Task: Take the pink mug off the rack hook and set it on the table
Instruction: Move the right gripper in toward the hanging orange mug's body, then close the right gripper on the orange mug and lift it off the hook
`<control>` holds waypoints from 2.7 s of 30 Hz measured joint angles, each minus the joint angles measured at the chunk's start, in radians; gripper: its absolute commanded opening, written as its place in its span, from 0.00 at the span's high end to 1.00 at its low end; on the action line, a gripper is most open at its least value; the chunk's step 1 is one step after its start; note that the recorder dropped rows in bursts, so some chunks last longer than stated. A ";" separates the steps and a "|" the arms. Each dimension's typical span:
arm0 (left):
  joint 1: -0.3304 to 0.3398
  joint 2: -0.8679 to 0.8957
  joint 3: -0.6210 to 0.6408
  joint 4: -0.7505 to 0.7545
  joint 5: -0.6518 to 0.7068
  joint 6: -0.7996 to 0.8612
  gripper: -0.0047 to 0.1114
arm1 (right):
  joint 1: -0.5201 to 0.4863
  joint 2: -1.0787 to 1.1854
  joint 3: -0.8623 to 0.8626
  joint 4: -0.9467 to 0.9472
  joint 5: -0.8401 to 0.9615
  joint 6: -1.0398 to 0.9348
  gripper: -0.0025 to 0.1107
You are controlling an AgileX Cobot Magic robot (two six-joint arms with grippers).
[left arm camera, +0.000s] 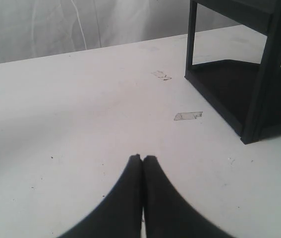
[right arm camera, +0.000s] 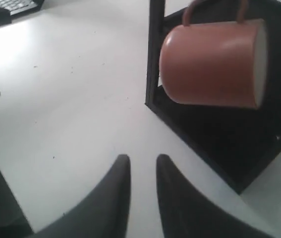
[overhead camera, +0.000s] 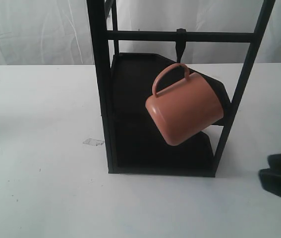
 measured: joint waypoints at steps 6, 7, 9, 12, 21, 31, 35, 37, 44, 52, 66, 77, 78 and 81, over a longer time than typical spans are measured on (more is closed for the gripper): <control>0.000 0.000 0.000 0.000 0.000 0.000 0.96 | 0.000 0.172 -0.002 0.064 -0.203 -0.215 0.27; 0.000 0.000 0.000 0.000 0.000 0.000 0.96 | 0.000 0.210 -0.002 0.101 -0.248 -0.286 0.27; 0.000 0.000 0.000 0.000 0.000 0.000 0.96 | 0.000 0.243 -0.002 0.136 -0.280 -0.339 0.27; 0.000 0.000 0.000 0.000 0.000 0.000 0.96 | 0.000 0.307 -0.002 0.168 -0.300 -0.399 0.27; 0.000 0.000 0.000 0.000 0.000 0.000 0.96 | 0.000 0.390 -0.002 0.254 -0.400 -0.514 0.27; 0.000 0.000 0.000 0.000 0.000 0.000 0.96 | 0.000 0.443 -0.002 0.262 -0.422 -0.553 0.27; 0.000 0.000 0.000 0.000 0.000 0.000 0.96 | 0.000 0.482 -0.002 0.295 -0.410 -0.595 0.27; 0.000 0.000 0.000 0.000 0.000 0.000 0.96 | 0.000 0.494 -0.002 0.321 -0.401 -0.621 0.27; 0.000 0.000 0.000 0.000 0.000 0.000 0.96 | 0.000 0.501 -0.002 0.444 -0.348 -0.721 0.27; 0.000 0.000 0.000 0.000 0.000 0.000 0.96 | 0.000 0.525 -0.002 0.540 -0.313 -0.768 0.27; 0.000 0.000 0.000 0.000 0.000 0.000 0.96 | 0.000 0.615 -0.002 0.753 -0.320 -0.895 0.32; 0.000 0.000 0.000 0.000 0.000 0.000 0.96 | 0.000 0.658 -0.002 0.839 -0.325 -0.960 0.32; 0.000 0.000 0.000 0.000 0.000 0.000 0.96 | 0.000 0.658 -0.002 0.846 -0.325 -0.968 0.32; 0.000 0.000 0.000 0.000 0.000 0.000 0.96 | 0.000 0.665 -0.002 0.858 -0.329 -0.980 0.32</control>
